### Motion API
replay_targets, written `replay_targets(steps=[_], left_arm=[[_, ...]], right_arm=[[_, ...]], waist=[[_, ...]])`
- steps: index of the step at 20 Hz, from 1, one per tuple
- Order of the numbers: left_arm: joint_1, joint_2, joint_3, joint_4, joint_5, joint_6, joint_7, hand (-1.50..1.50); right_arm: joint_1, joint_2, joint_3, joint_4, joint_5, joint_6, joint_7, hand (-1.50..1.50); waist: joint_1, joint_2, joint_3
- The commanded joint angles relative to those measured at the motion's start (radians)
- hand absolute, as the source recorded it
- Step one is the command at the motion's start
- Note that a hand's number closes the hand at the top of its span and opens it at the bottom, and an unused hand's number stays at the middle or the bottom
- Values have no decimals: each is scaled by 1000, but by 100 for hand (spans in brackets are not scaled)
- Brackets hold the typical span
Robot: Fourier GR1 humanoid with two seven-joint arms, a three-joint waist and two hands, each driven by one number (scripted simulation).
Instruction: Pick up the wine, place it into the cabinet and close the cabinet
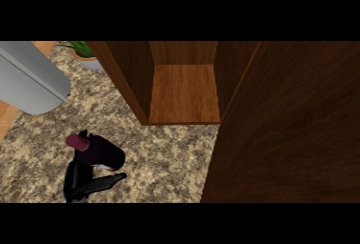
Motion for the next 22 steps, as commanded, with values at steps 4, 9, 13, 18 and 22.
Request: replay_targets(steps=[4, 9, 13, 18, 22], left_arm=[[-63, 8, 23, 56, 37, -27, -5, 150], [-24, 22, 17, 36, 1, 9, -83, 150], [-73, -10, -3, 30, -29, 76, -108, 150], [-61, 89, -68, 97, -48, -175, -141, 150], [-57, 108, -104, 36, -46, -246, -92, 150]], right_arm=[[40, -23, 58, -199, 141, -21, 105, -150], [61, -21, 66, -173, 136, -40, 56, -150], [69, -62, 53, -213, 100, -25, 60, -150], [77, -53, 56, -151, 66, -41, -13, -150], [73, -64, 67, -192, 100, -63, 12, -150]], waist=[[-1, -1, 0], [3, -1, 1], [-2, -2, 1], [-7, -1, 0], [-3, -3, 0]])
